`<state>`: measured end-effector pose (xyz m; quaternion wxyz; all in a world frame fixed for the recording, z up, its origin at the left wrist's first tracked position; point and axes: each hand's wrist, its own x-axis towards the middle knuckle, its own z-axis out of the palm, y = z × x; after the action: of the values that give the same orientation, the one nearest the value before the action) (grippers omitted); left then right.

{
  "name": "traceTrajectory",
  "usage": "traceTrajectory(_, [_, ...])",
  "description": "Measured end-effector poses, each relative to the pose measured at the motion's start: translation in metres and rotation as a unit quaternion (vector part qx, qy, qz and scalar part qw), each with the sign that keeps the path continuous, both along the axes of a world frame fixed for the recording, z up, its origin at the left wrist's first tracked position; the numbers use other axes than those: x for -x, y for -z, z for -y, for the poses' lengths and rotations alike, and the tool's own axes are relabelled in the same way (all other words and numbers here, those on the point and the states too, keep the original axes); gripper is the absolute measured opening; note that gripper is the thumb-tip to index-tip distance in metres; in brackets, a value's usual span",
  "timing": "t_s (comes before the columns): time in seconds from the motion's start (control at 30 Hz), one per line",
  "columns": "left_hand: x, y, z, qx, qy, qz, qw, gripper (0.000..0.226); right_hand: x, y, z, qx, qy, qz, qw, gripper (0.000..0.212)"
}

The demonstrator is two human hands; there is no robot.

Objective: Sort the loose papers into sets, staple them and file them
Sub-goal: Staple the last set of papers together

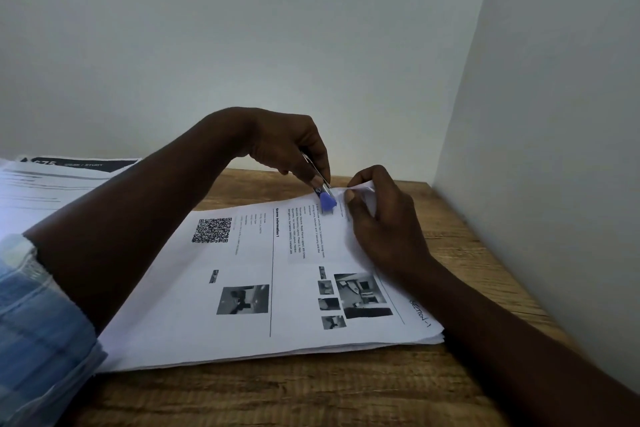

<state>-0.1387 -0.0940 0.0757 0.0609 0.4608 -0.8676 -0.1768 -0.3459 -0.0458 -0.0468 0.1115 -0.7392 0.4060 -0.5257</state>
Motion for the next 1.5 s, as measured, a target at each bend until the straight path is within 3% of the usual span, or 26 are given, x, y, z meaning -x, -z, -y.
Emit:
traceTrajectory(0.13, [0.005, 0.005, 0.0, 0.017, 0.018, -0.008, 1.0, 0.013, 0.005, -0.003, -0.001, -0.072, -0.023, 0.019, 0.997, 0.043])
traceTrajectory(0.37, [0.014, 0.018, 0.003, 0.036, 0.035, -0.018, 0.999, 0.012, 0.008, -0.002, 0.014, -0.207, -0.037, 0.102, 0.972, 0.04])
traceTrajectory(0.5, [0.019, 0.025, 0.005, 0.042, 0.037, -0.017, 0.998, 0.011, 0.006, 0.0, 0.013, -0.239, -0.022, 0.119, 0.964, 0.077])
traceTrajectory(0.57, [0.015, 0.027, 0.007, 0.013, 0.027, -0.014, 0.999, 0.011, 0.007, 0.005, 0.015, -0.243, -0.029, 0.101, 0.964, 0.086])
traceTrajectory(0.67, [-0.004, 0.022, 0.007, -0.006, 0.0, -0.04, 0.999, 0.017, 0.011, 0.0, 0.011, -0.248, -0.062, 0.071, 0.964, 0.071])
traceTrajectory(0.73, [-0.02, 0.022, 0.008, -0.001, -0.027, -0.111, 0.993, 0.017, 0.017, -0.002, 0.013, -0.261, -0.088, 0.072, 0.959, 0.051])
traceTrajectory(0.83, [-0.031, 0.036, 0.017, 0.046, -0.094, -0.26, 0.96, 0.018, 0.02, -0.002, 0.016, -0.277, -0.098, 0.1, 0.951, 0.021])
traceTrajectory(0.9, [-0.029, 0.05, 0.026, 0.099, -0.141, -0.292, 0.941, 0.02, 0.02, -0.002, 0.016, -0.284, -0.097, 0.113, 0.947, 0.015])
traceTrajectory(1.07, [-0.018, 0.086, 0.041, 0.183, -0.251, -0.189, 0.932, 0.021, 0.018, -0.002, 0.016, -0.275, -0.109, 0.136, 0.945, 0.019])
traceTrajectory(1.17, [-0.016, 0.106, 0.043, 0.152, -0.27, -0.124, 0.943, 0.021, 0.018, -0.003, 0.016, -0.276, -0.105, 0.149, 0.944, 0.019])
traceTrajectory(1.27, [-0.017, 0.106, 0.044, 0.142, -0.277, -0.12, 0.943, 0.025, 0.015, -0.001, 0.018, -0.273, -0.111, 0.145, 0.945, 0.022])
traceTrajectory(1.37, [-0.01, 0.082, 0.031, 0.131, -0.237, -0.154, 0.95, 0.026, 0.015, -0.005, 0.015, -0.264, -0.118, 0.149, 0.946, 0.019])
traceTrajectory(1.43, [-0.003, 0.062, 0.011, 0.056, -0.183, -0.184, 0.964, 0.027, 0.017, -0.008, 0.012, -0.272, -0.134, 0.146, 0.942, 0.012])
traceTrajectory(1.5, [0.004, 0.056, -0.009, 0.002, -0.139, -0.153, 0.978, 0.035, 0.02, -0.01, 0.008, -0.284, -0.145, 0.168, 0.933, 0.011])
